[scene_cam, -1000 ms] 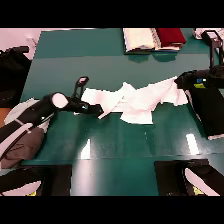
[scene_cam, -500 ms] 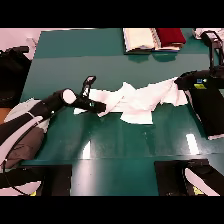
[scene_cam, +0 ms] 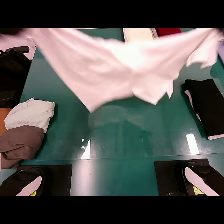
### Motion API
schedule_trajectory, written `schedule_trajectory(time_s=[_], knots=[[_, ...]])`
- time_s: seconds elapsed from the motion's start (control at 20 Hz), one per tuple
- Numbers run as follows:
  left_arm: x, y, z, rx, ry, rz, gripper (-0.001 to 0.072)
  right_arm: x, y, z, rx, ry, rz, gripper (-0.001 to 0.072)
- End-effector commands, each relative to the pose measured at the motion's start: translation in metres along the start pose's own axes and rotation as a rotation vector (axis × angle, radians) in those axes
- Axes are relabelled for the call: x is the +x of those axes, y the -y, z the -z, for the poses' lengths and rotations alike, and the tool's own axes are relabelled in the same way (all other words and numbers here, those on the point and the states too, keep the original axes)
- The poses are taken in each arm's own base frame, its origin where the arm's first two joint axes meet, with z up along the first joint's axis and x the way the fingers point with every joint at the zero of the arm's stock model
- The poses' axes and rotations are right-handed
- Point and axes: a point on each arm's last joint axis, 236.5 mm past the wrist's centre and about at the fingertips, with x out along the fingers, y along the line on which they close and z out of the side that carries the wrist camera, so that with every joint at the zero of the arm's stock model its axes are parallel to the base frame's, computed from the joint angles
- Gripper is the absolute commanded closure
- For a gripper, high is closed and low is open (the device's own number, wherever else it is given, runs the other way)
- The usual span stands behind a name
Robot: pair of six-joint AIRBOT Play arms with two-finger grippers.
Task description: Fold the shirts.
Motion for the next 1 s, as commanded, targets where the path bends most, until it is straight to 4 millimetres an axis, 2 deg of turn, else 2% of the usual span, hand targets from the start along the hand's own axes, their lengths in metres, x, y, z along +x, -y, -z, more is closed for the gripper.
schedule_trajectory(time_s=[0.0, 0.1, 0.25, 0.35, 0.4, 0.45, 0.5, 0.55, 0.7, 0.85, 0.95], knots=[[-0.13, 0.02, -0.106, 0.139, 0.309, -0.078, 0.0686, -0.065, 0.008, -0.052, -0.034, 0.14, 0.071, 0.0696], [-0.166, 0.033, -0.126, 0.156, 0.383, -0.07, 0.0686, -0.089, 0.013, -0.06, -0.041, 0.161, 0.113, 0.0696], [-0.184, 0.04, -0.138, 0.145, 0.422, -0.06, 0.0686, -0.11, 0.018, -0.063, -0.013, 0.169, 0.153, 0.0696], [-0.175, 0.036, -0.132, 0.142, 0.394, -0.065, 0.0686, -0.109, 0.019, -0.058, 0.011, 0.15, 0.15, 0.0696], [-0.16, 0.031, -0.121, 0.139, 0.335, -0.073, 0.0686, -0.101, 0.019, -0.051, 0.038, 0.122, 0.14, 0.0696], [-0.138, 0.022, -0.102, 0.133, 0.241, -0.083, 0.0686, -0.089, 0.017, -0.039, 0.057, 0.077, 0.112, 0.0697], [-0.11, 0.012, -0.074, 0.12, 0.112, -0.09, 0.0686, -0.071, 0.016, -0.023, 0.091, 0.008, 0.08, 0.0697], [-0.077, 0.0, -0.034, 0.1, -0.058, -0.092, 0.0685, -0.051, 0.017, -0.002, 0.138, -0.077, 0.056, 0.0697], [0.012, -0.038, 0.092, 0.033, -0.545, -0.091, 0.0685, 0.022, 0.018, 0.084, 0.268, -0.413, -0.048, 0.0696], [0.099, -0.076, 0.194, -0.042, -0.771, -0.103, 0.0685, 0.088, 0.023, 0.184, 0.39, -0.724, -0.088, 0.0697], [0.145, -0.098, 0.265, -0.09, -0.877, -0.114, 0.0685, 0.134, 0.023, 0.239, 0.44, -0.84, -0.101, 0.0696]])
